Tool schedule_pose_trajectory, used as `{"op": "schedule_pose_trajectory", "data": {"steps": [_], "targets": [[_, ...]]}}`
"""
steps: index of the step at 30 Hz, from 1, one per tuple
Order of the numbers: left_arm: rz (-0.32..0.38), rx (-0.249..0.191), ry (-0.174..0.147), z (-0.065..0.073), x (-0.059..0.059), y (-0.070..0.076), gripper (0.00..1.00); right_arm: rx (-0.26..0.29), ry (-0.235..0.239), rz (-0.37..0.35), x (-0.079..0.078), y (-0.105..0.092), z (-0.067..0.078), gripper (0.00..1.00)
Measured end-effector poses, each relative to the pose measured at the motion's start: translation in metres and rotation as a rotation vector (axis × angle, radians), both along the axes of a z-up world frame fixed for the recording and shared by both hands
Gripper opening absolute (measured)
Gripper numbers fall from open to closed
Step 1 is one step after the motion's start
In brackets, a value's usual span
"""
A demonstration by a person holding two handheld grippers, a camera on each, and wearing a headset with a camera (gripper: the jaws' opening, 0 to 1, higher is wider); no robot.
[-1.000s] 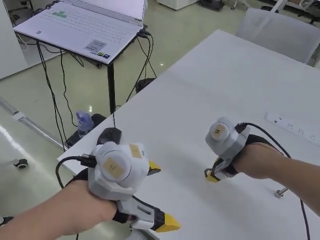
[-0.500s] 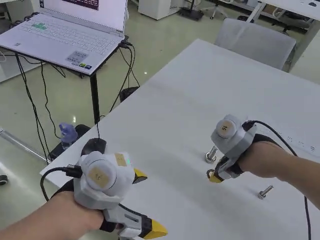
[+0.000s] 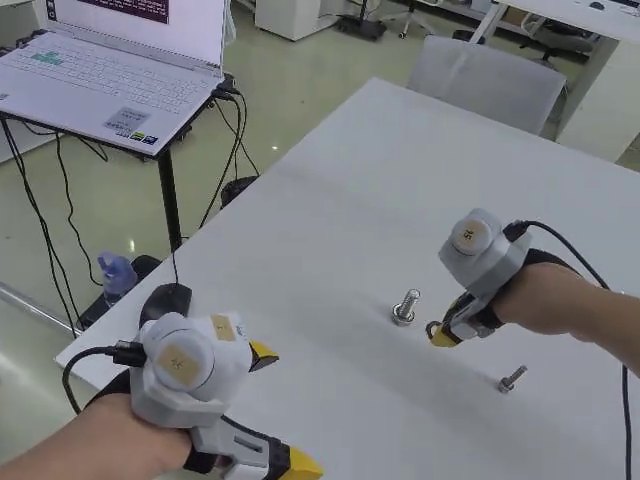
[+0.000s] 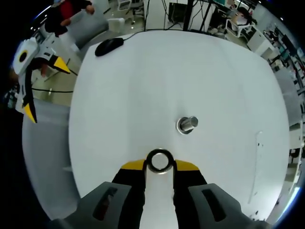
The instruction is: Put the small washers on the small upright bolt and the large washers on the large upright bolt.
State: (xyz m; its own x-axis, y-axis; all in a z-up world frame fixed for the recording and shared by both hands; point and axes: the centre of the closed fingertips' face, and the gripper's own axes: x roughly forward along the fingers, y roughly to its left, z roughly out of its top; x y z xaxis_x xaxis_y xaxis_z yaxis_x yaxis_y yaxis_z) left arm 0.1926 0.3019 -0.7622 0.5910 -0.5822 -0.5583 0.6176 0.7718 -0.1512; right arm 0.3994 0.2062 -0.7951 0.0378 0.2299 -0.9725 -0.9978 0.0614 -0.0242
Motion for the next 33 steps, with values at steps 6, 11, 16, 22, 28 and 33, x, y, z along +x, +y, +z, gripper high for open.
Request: {"op": "schedule_pose_trajectory", "data": {"steps": [6,11,16,22,28,33], "targets": [[0.011,0.004,-0.004,-0.002,0.002,0.0,0.85,0.022,-0.013,0.003,0.005,0.01,0.013,0.21],[0.014,0.008,-0.001,-0.004,0.002,0.0,0.86,0.025,-0.021,0.02,0.006,0.02,0.017,0.21],[0.009,0.009,0.008,-0.008,0.002,-0.001,0.86,0.019,-0.026,0.033,0.012,0.029,0.017,0.21],[0.01,0.008,0.002,-0.009,0.006,-0.002,0.9,0.011,-0.025,0.038,0.021,0.035,0.012,0.21],[0.005,0.026,0.008,-0.014,0.01,-0.001,0.92,0.006,-0.02,0.04,0.03,0.041,0.004,0.21],[0.001,0.032,0.008,-0.016,0.012,-0.002,0.94,0.0,-0.011,0.046,0.03,0.044,0.0,0.21]]}}
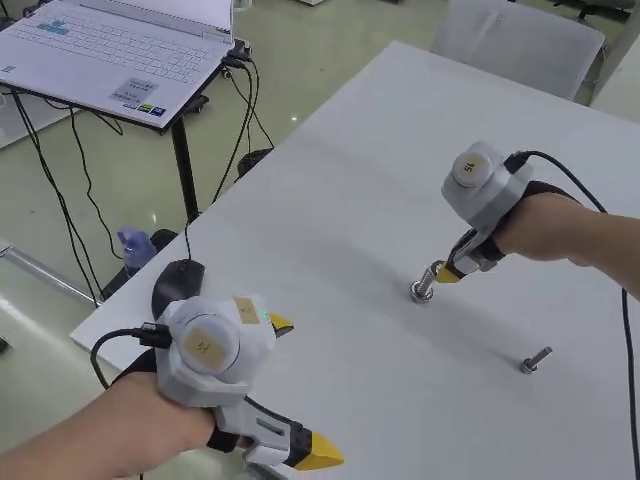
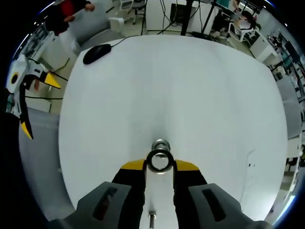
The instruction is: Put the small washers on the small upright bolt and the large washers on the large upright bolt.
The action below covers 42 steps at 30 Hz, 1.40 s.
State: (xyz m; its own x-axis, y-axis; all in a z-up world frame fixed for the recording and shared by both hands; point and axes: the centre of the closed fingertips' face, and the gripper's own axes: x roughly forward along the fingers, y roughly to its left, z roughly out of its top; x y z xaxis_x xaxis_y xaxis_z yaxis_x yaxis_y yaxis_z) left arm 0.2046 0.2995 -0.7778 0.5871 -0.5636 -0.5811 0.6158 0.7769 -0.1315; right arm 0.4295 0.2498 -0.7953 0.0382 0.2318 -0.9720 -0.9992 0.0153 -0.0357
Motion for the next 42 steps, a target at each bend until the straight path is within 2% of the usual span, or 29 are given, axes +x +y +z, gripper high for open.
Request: {"op": "schedule_pose_trajectory", "data": {"steps": [3,16,35,42], "targets": [[-0.01,0.012,0.007,-0.003,0.0,-0.002,0.94,-0.005,0.003,0.005,0.004,0.0,-0.005,0.21],[-0.009,0.04,-0.002,-0.007,0.002,-0.002,0.99,-0.018,0.006,0.019,0.009,0.006,-0.015,0.21],[-0.017,0.037,-0.002,-0.006,0.01,0.0,0.98,-0.059,0.024,0.034,0.01,0.005,-0.036,0.21],[-0.027,0.034,0.001,-0.008,0.01,-0.002,0.97,-0.073,0.03,0.031,0.011,0.007,-0.047,0.21]]}}
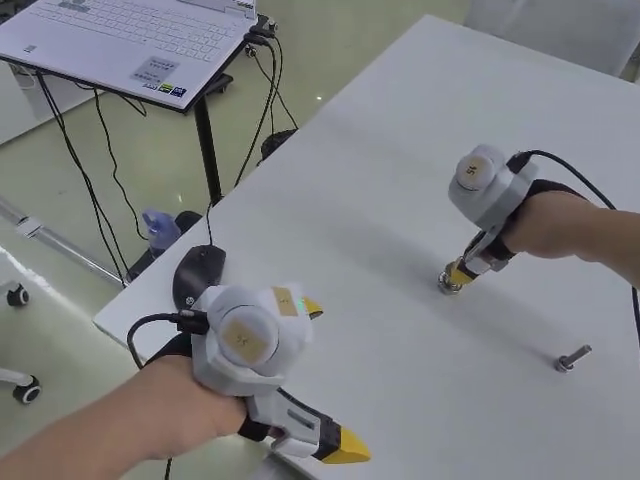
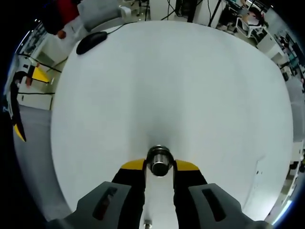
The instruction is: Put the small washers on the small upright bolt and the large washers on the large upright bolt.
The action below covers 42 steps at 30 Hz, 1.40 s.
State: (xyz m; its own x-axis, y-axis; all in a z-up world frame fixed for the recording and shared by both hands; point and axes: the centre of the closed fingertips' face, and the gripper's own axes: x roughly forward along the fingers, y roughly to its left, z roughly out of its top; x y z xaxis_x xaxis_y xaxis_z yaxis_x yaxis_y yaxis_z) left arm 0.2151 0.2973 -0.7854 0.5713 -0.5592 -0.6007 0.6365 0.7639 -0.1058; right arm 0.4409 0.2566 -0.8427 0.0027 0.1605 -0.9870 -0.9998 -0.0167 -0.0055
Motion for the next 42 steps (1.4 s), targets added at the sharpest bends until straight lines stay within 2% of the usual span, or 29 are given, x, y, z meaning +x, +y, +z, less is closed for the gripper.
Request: {"op": "schedule_pose_trajectory", "data": {"steps": [9,31,37,42], "targets": [[0.003,-0.004,0.005,-0.002,0.002,0.0,0.97,-0.015,0.005,-0.001,-0.001,0.0,-0.014,0.22],[0.007,-0.009,0.012,-0.005,0.005,0.003,0.96,-0.025,0.002,0.0,0.001,-0.001,-0.017,0.23],[0.005,-0.013,0.015,-0.006,0.005,0.001,0.95,-0.024,-0.006,0.027,0.002,-0.001,-0.018,0.24],[0.014,-0.021,0.009,-0.005,0.006,0.001,0.96,-0.007,-0.008,0.03,0.0,0.0,-0.017,0.31]]}}
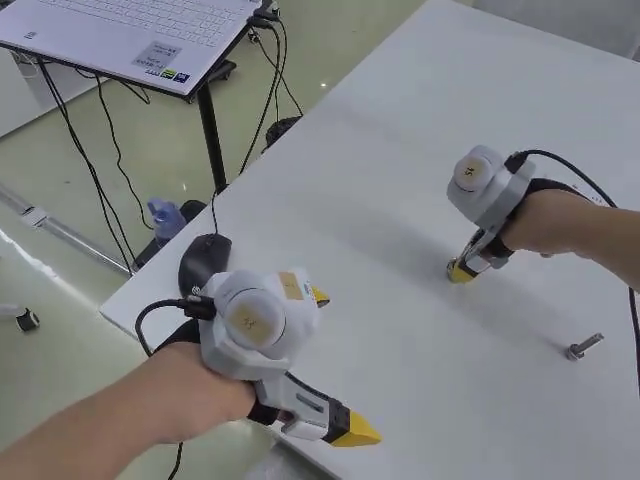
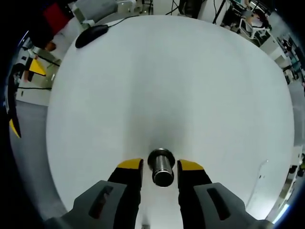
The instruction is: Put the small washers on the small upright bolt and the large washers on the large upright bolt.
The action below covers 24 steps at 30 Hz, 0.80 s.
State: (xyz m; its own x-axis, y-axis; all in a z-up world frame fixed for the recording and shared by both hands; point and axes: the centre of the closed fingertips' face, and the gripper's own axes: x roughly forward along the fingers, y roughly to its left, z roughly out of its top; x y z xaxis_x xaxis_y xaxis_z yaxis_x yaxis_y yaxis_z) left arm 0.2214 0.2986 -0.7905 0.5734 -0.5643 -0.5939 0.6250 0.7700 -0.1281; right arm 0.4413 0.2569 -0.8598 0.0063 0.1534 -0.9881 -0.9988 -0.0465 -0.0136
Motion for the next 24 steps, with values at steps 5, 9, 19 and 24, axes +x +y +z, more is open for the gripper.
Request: {"op": "schedule_pose_trajectory", "data": {"steps": [5,9,19,24], "targets": [[0.0,0.007,-0.006,0.001,0.0,0.001,0.96,0.06,-0.02,-0.01,0.004,0.005,0.013,0.33],[0.002,0.017,-0.014,0.0,0.001,0.002,0.95,0.133,-0.045,-0.031,0.006,0.007,0.035,0.35],[-0.011,0.021,-0.03,0.006,0.006,0.0,0.95,0.32,-0.129,-0.05,0.002,-0.012,0.096,0.38],[0.002,0.013,-0.039,0.009,0.009,0.002,0.95,0.406,-0.174,-0.093,-0.001,-0.034,0.129,0.43]]}}
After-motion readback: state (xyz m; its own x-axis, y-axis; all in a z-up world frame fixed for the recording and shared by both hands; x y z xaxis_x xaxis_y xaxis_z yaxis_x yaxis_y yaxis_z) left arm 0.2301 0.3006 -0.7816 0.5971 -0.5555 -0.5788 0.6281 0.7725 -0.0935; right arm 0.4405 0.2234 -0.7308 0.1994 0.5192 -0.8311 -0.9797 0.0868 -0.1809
